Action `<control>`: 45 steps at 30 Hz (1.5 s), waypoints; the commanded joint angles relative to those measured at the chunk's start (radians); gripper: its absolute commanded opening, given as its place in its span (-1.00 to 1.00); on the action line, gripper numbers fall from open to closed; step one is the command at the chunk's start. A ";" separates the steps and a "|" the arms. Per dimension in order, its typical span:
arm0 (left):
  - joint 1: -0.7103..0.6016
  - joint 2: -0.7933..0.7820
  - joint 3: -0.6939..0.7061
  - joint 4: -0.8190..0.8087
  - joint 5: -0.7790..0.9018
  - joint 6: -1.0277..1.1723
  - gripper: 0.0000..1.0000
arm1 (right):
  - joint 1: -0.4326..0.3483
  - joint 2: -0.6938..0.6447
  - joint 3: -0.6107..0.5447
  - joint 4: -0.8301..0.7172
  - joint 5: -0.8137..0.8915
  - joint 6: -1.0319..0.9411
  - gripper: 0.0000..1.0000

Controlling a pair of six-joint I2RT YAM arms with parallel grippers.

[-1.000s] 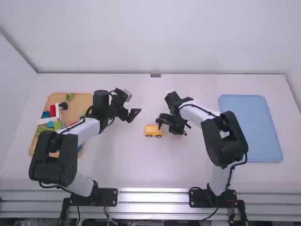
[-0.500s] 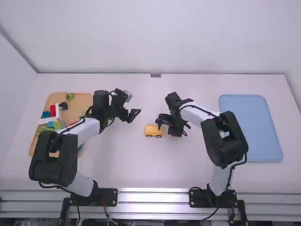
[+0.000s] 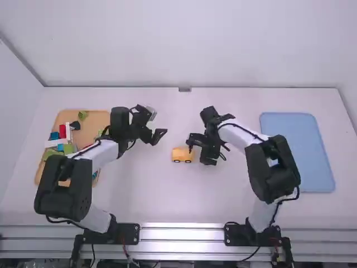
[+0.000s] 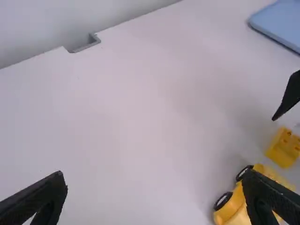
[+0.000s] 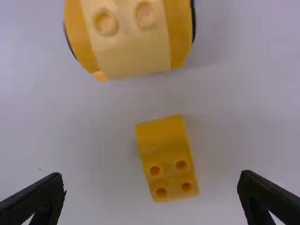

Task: Assemble lego blocks to make yellow taxi

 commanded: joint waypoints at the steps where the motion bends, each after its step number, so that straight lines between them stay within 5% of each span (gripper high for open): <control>1: 0.003 0.010 0.023 -0.005 0.027 0.004 0.98 | -0.055 -0.072 0.011 -0.016 -0.167 -0.077 0.97; 7: 0.003 0.010 0.023 -0.033 0.201 0.195 0.98 | -0.201 -0.084 -0.067 0.045 -0.475 -0.232 0.97; 17: 0.003 0.010 0.023 -0.110 0.347 0.425 0.98 | -0.335 -0.084 -0.330 0.468 -0.532 -0.234 0.97; 25: 0.003 0.010 0.023 -0.115 0.356 0.420 0.98 | -0.419 -0.058 -0.475 0.649 -0.798 -0.319 0.97; 31: 0.003 0.010 0.023 -0.116 0.356 0.415 0.97 | -0.489 0.043 -0.451 0.712 -0.944 -0.350 0.97; 42: 0.004 0.010 0.023 -0.115 0.356 0.396 0.98 | -0.446 0.275 -0.241 0.555 -1.011 -0.489 1.00; 45: 0.003 0.010 0.023 -0.116 0.356 0.396 0.98 | -0.450 0.293 -0.215 0.489 -0.999 -0.547 0.61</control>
